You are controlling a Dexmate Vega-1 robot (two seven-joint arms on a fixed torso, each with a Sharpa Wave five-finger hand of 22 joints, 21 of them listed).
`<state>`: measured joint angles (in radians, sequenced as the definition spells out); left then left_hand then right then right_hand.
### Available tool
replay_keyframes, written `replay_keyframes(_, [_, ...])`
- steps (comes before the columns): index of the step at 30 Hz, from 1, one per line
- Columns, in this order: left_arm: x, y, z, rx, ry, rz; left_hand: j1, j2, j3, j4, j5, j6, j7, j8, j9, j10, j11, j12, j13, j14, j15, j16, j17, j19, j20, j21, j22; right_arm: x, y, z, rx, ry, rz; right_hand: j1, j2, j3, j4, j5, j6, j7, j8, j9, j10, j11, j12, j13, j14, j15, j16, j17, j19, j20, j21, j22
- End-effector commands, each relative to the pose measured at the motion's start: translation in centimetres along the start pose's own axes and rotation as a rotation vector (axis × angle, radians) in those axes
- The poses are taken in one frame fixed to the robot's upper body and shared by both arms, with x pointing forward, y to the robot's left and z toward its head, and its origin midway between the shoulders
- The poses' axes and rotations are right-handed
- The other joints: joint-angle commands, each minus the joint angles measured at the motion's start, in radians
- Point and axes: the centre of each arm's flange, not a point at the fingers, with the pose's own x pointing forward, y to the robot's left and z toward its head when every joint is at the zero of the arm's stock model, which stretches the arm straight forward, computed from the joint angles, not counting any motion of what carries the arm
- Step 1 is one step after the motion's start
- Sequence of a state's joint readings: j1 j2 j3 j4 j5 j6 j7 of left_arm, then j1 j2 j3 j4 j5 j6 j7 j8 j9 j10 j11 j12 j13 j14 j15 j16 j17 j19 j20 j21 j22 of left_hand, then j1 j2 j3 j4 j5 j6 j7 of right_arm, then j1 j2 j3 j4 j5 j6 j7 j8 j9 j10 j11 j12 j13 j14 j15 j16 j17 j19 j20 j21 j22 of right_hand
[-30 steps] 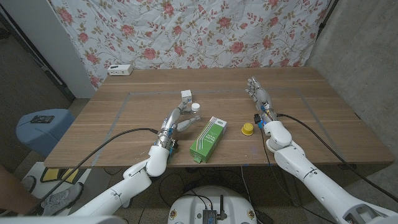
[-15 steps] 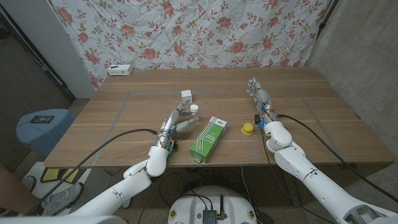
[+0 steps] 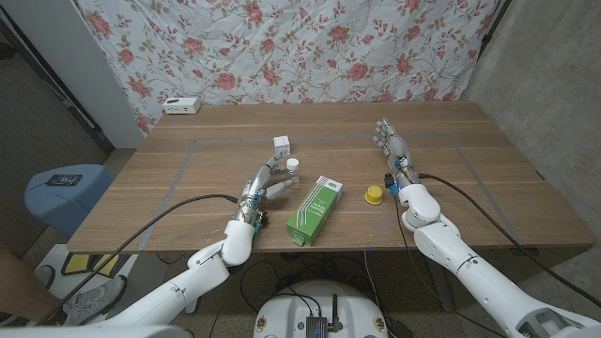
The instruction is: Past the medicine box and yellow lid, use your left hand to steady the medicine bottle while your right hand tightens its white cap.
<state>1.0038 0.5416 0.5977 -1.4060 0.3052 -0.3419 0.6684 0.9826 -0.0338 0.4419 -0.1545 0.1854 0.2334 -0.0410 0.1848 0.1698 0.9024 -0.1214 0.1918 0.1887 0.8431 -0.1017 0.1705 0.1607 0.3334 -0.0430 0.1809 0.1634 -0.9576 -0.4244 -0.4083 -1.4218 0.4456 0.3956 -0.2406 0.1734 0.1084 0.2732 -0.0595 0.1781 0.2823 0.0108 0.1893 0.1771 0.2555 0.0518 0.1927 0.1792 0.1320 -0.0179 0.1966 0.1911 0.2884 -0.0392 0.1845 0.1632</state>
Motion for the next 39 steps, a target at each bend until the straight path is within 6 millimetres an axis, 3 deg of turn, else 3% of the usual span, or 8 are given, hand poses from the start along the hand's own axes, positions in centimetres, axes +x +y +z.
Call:
replay_keyframes(1, [0.0, -0.2, -0.4, 0.017, 0.016, 0.011, 0.011, 0.003, -0.005, 0.002, 0.004, 0.006, -0.004, 0.001, 0.005, 0.042, -0.045, 0.002, 0.003, -0.008, -0.120, 0.001, 0.003, -0.011, -0.006, -0.001, 0.003, 0.1, -0.1, -0.2, 0.006, -0.004, -0.002, -0.005, 0.000, 0.007, -0.001, 0.006, 0.011, -0.003, 0.001, 0.002, 0.003, 0.013, -0.002, 0.002, 0.006, 0.007, 0.001, 0.003, 0.012, -0.033, 0.003, 0.002])
replay_keyframes(28, [-1.0, -1.1, -1.2, 0.020, 0.031, -0.020, 0.013, 0.011, -0.013, 0.006, 0.005, 0.006, -0.006, 0.000, 0.005, 0.044, -0.046, 0.005, 0.002, -0.016, -0.118, 0.005, 0.005, -0.010, -0.007, 0.002, 0.003, -0.9, -0.4, 0.4, 0.000, -0.012, -0.005, -0.009, 0.001, 0.013, -0.002, 0.007, 0.019, 0.002, 0.001, 0.002, 0.004, 0.012, -0.002, 0.003, 0.008, 0.009, 0.000, 0.002, 0.012, -0.032, 0.002, 0.003])
replay_keyframes(39, [0.2, 0.3, 0.0, 0.020, -0.001, 0.008, 0.009, 0.019, -0.014, 0.010, 0.005, 0.015, -0.005, 0.003, 0.005, 0.048, -0.046, 0.007, 0.002, -0.007, -0.115, 0.007, 0.004, -0.010, -0.009, 0.003, 0.002, -1.0, -0.2, 0.2, 0.002, -0.007, -0.002, -0.011, 0.002, 0.016, -0.003, 0.007, 0.019, 0.000, 0.000, 0.002, 0.002, 0.013, -0.003, 0.003, 0.008, 0.010, 0.000, 0.003, 0.013, -0.031, 0.003, 0.003])
